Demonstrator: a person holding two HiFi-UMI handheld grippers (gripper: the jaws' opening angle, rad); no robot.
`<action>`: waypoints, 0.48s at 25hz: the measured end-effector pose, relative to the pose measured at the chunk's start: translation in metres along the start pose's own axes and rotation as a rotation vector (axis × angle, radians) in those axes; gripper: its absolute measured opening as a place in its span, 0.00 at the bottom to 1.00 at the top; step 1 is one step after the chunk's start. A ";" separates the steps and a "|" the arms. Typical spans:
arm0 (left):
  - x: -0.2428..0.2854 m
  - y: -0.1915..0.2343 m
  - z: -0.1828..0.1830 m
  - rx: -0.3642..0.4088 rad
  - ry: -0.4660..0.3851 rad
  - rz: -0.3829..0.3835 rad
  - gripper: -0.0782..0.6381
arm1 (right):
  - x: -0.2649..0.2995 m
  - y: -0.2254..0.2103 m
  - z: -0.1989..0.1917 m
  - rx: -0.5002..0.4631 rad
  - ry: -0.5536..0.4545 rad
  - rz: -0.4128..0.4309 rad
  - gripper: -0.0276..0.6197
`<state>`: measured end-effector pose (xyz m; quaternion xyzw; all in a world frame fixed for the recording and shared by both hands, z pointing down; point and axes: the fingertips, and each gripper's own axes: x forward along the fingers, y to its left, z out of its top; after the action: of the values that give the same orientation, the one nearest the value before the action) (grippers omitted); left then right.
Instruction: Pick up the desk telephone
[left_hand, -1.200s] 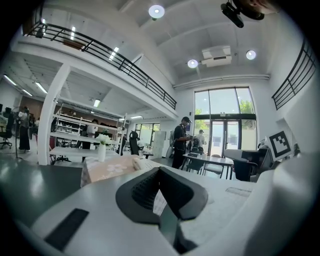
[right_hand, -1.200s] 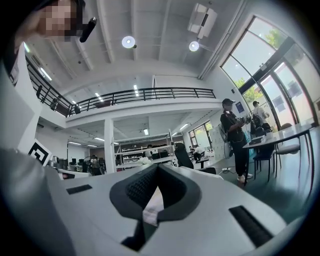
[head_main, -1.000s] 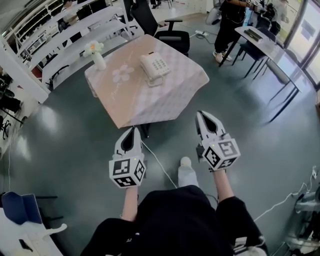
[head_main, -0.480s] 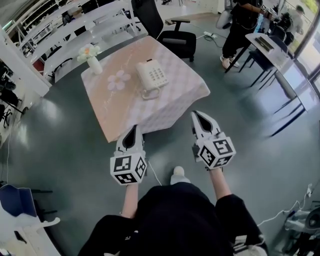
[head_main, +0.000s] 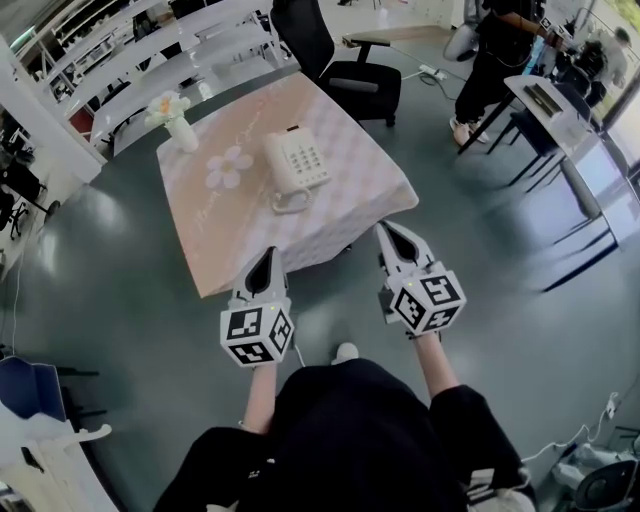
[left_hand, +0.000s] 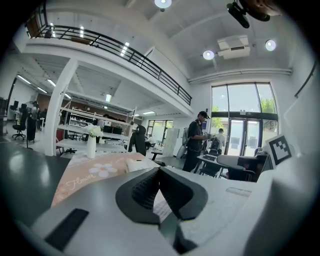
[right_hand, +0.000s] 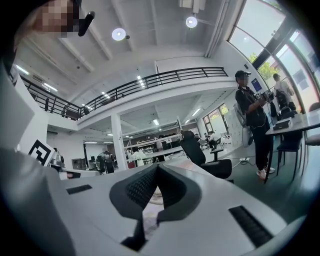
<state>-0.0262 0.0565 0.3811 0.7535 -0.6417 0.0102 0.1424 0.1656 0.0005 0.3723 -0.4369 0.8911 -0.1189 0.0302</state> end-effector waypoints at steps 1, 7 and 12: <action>0.003 -0.001 0.000 -0.001 0.000 0.006 0.11 | 0.004 -0.004 0.001 0.005 0.003 0.005 0.03; 0.017 0.004 -0.005 -0.011 0.010 0.048 0.11 | 0.034 -0.016 0.008 0.011 0.001 0.034 0.03; 0.029 0.019 -0.005 -0.027 0.021 0.082 0.11 | 0.055 -0.017 0.005 0.011 0.020 0.048 0.03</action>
<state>-0.0389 0.0271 0.3957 0.7245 -0.6706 0.0155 0.1586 0.1454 -0.0538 0.3748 -0.4142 0.9008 -0.1274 0.0264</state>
